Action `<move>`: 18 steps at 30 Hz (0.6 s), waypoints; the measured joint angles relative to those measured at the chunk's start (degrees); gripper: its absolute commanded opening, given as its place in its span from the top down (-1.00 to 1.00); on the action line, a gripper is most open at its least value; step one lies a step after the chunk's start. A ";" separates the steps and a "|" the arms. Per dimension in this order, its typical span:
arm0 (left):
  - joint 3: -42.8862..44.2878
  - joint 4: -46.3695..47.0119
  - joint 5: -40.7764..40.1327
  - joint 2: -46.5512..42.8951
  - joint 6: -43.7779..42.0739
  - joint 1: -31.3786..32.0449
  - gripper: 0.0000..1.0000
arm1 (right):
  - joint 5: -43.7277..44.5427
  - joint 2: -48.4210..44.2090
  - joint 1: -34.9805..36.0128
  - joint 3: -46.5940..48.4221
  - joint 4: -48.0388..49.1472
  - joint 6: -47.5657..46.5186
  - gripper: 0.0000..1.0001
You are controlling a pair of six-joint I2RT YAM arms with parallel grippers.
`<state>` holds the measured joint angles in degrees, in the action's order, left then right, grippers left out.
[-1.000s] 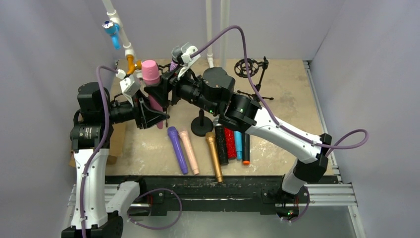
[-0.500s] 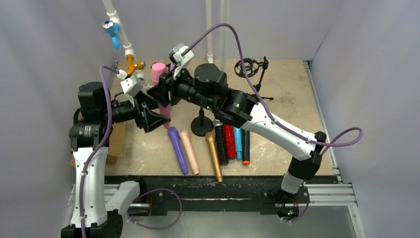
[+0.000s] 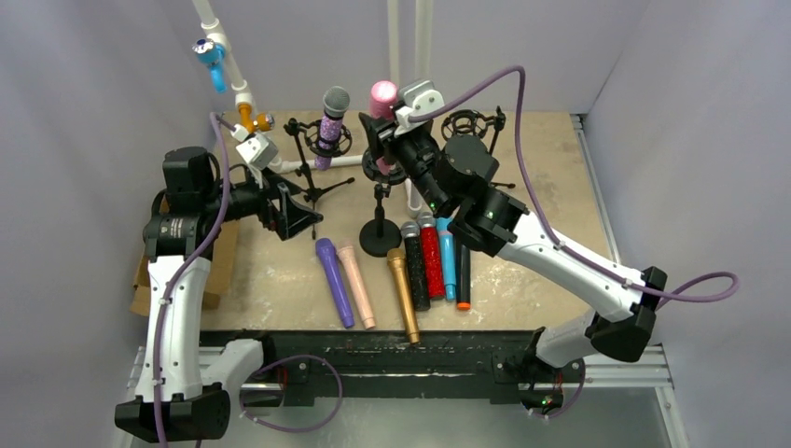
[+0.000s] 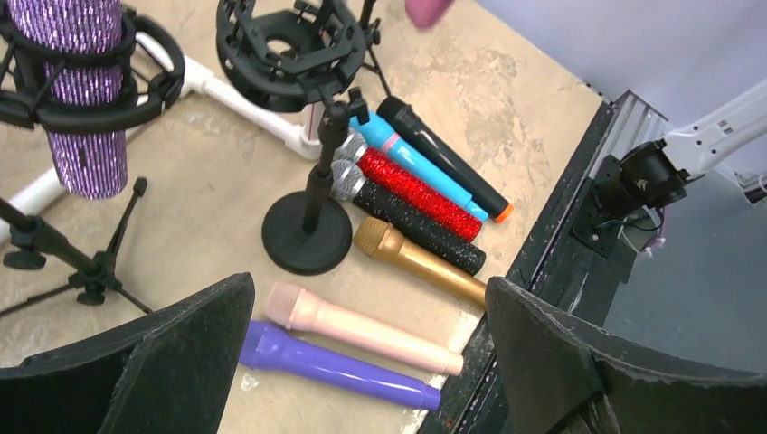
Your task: Attach the microphones to the stand
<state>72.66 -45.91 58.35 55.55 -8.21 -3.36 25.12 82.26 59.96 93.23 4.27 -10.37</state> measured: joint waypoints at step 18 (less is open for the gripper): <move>-1.22 -1.88 -3.17 2.05 -3.45 0.00 -1.00 | -0.04 8.98 -9.79 -5.66 16.83 -2.54 1.00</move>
<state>71.44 -47.79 55.18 57.60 -11.66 -3.36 25.08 91.24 50.17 87.57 21.10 -12.91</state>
